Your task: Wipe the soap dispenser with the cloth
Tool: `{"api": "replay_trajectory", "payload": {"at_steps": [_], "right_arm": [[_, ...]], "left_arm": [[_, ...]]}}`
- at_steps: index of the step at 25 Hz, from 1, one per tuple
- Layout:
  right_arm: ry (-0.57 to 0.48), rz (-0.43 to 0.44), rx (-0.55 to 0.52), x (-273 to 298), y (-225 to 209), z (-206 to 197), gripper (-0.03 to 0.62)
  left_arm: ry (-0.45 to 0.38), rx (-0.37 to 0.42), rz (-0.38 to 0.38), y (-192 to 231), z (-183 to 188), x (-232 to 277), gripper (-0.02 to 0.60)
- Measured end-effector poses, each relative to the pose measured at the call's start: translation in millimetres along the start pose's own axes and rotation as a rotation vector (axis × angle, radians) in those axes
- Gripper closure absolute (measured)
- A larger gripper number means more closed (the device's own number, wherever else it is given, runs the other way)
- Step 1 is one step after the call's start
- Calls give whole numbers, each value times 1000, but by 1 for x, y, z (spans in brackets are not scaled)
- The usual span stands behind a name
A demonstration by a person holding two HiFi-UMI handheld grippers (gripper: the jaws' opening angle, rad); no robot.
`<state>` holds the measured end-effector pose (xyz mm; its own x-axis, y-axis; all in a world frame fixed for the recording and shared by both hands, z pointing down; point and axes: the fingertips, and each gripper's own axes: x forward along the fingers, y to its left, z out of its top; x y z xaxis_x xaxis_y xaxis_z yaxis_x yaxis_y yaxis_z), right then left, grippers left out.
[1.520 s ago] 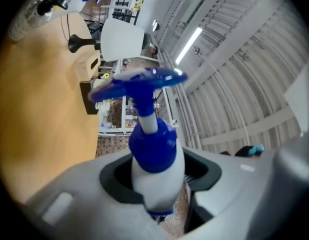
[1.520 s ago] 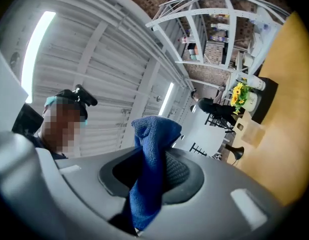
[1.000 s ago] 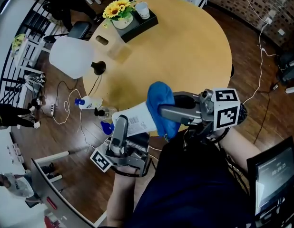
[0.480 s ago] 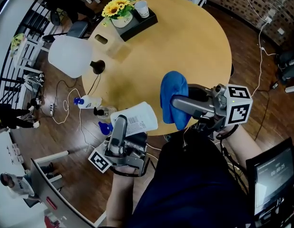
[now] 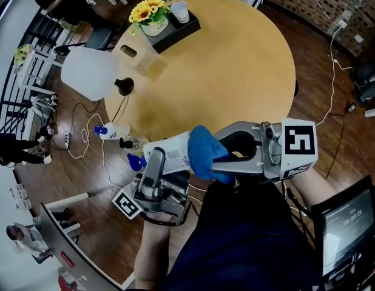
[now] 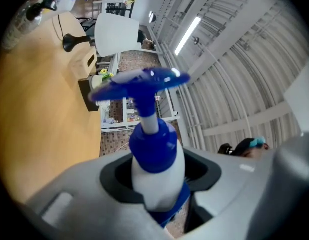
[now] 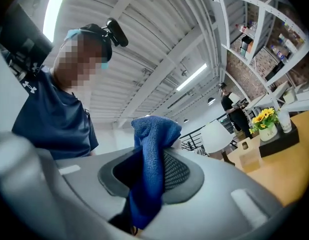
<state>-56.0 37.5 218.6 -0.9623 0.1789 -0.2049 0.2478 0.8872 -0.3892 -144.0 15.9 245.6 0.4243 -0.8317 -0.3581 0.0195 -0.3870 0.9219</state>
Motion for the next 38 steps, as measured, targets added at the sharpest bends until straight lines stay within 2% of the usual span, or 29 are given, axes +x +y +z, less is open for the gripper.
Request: {"api": "replay_trajectory", "payload": {"at_steps": [3, 7, 16, 19, 24, 27, 31, 38], "right_arm": [[-31, -33, -23, -5, -13, 5, 493], [-104, -97, 35, -11, -33, 17, 494], [-170, -279, 135, -30, -79, 14, 494], [-160, -263, 134, -42, -72, 12, 493], [-9, -127, 58, -29, -29, -17, 493], [37, -93, 10, -17, -14, -29, 493], [-3, -118, 6, -18, -17, -23, 493], [-90, -161, 98, -29, -33, -14, 494]], "left_arm": [[27, 22, 13, -1, -7, -1, 374], [32, -1, 5, -1, -16, -2, 374], [-52, -31, 45, 12, 0, -6, 374], [-74, -18, 51, 11, 9, -6, 374], [-78, -9, 44, 9, 15, -1, 374], [-50, 3, 35, 8, 10, 5, 374], [-8, 34, 44, 11, 3, 7, 373], [59, 58, 23, 5, -11, 10, 374]]}}
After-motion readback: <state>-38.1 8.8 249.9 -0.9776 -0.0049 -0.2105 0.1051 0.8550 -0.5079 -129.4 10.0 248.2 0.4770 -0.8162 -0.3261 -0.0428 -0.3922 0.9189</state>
